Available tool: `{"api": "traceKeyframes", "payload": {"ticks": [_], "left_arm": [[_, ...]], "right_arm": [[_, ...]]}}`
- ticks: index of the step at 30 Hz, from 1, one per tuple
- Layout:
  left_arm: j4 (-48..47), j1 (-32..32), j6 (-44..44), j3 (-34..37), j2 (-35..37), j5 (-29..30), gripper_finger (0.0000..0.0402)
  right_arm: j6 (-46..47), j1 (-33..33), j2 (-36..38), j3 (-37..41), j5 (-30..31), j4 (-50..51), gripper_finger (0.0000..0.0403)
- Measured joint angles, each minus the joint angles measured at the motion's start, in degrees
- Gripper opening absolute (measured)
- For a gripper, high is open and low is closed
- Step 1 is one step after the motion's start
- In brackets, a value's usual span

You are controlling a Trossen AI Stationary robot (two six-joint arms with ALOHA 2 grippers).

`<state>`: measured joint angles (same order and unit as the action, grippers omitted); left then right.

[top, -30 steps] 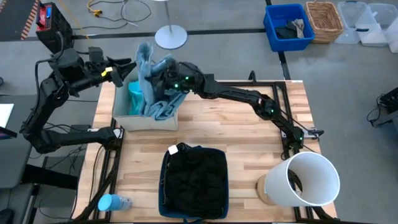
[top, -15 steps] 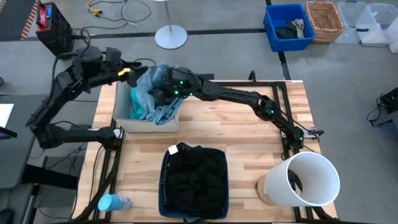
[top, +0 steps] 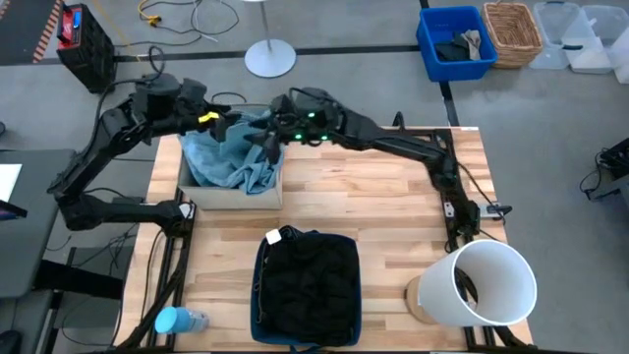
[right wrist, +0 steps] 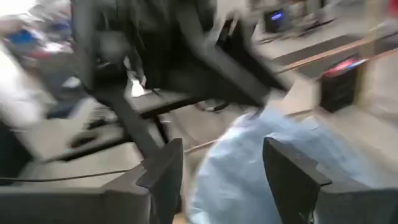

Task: Sort clothes
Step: Put the blue denim jeans into the white laundry organizer

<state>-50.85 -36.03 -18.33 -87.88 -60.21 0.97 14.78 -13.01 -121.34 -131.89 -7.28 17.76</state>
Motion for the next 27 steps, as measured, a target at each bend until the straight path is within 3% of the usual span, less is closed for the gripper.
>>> {"api": "traceKeyframes", "payload": {"ticks": [5,8,14,19,24,27], "left_arm": [[-6.12,0.0,2.71,0.0,-3.97,-0.22,0.023],[-7.25,0.0,5.14,0.0,-6.98,-0.22,0.022],[-3.59,-0.07,9.7,0.01,-11.86,-2.48,0.0177],[3.76,-0.27,10.6,4.94,-11.98,-6.73,0.0105],[5.87,-2.04,10.52,13.78,-9.07,-7.63,0.0021],[6.69,-3.08,9.6,19.5,-7.64,-8.23,0.0006]], "right_arm": [[-10.16,1.0,6.85,-0.05,16.26,10.33,0.0195],[-14.78,0.69,10.62,-0.05,20.75,14.84,0.0168],[-16.74,-0.42,15.56,-0.07,21.06,21.02,0.0093],[-18.29,0.6,16.44,-0.03,20.88,24.26,0.0015],[-18.29,1.78,16.47,-0.03,20.71,25.69,0.0009],[-18.29,2.07,16.15,-0.01,20.69,25.82,0.0003]]}}
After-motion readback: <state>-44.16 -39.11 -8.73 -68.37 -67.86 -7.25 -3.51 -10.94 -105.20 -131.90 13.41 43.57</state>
